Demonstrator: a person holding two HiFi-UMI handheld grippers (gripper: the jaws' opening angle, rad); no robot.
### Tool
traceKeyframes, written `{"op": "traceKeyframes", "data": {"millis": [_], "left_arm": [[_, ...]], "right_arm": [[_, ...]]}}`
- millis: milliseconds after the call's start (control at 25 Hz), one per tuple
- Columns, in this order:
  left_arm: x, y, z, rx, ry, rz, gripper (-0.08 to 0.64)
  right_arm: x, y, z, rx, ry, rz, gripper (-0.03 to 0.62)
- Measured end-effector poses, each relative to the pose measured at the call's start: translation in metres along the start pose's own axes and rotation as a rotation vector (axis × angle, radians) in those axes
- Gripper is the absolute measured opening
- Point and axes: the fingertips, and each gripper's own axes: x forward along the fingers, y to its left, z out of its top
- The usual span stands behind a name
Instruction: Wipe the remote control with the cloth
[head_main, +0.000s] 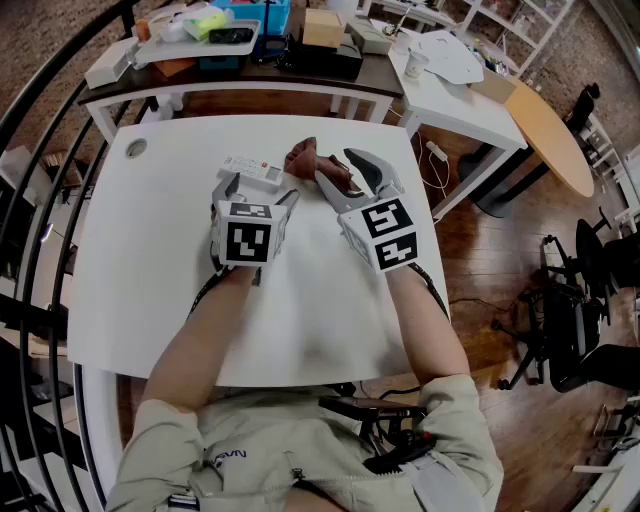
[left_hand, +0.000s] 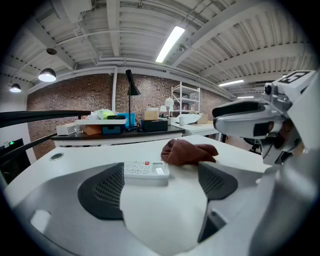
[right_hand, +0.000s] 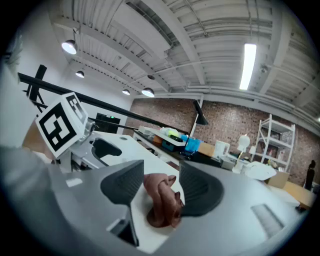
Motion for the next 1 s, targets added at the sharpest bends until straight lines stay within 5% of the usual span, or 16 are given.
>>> {"op": "traceKeyframes", "data": {"millis": [240, 360, 520, 840, 1000], "left_arm": [[0.035, 0.018, -0.003, -0.045, 0.087, 0.059, 0.465], [0.044, 0.038, -0.006, -0.042, 0.146, 0.143, 0.474], [0.054, 0.047, -0.004, 0.008, 0.182, 0.141, 0.48], [0.077, 0.049, -0.008, 0.2, 0.287, -0.082, 0.502], [0.083, 0.05, 0.0, 0.254, 0.259, -0.181, 0.508]], "right_arm": [[0.028, -0.019, -0.005, 0.033, 0.016, 0.02, 0.219], [0.037, -0.02, -0.01, 0.052, 0.019, 0.035, 0.219], [0.041, -0.023, -0.013, 0.086, 0.004, 0.038, 0.219], [0.048, -0.02, -0.021, 0.108, 0.005, 0.063, 0.219], [0.055, -0.001, -0.033, 0.045, 0.082, 0.14, 0.219]]}}
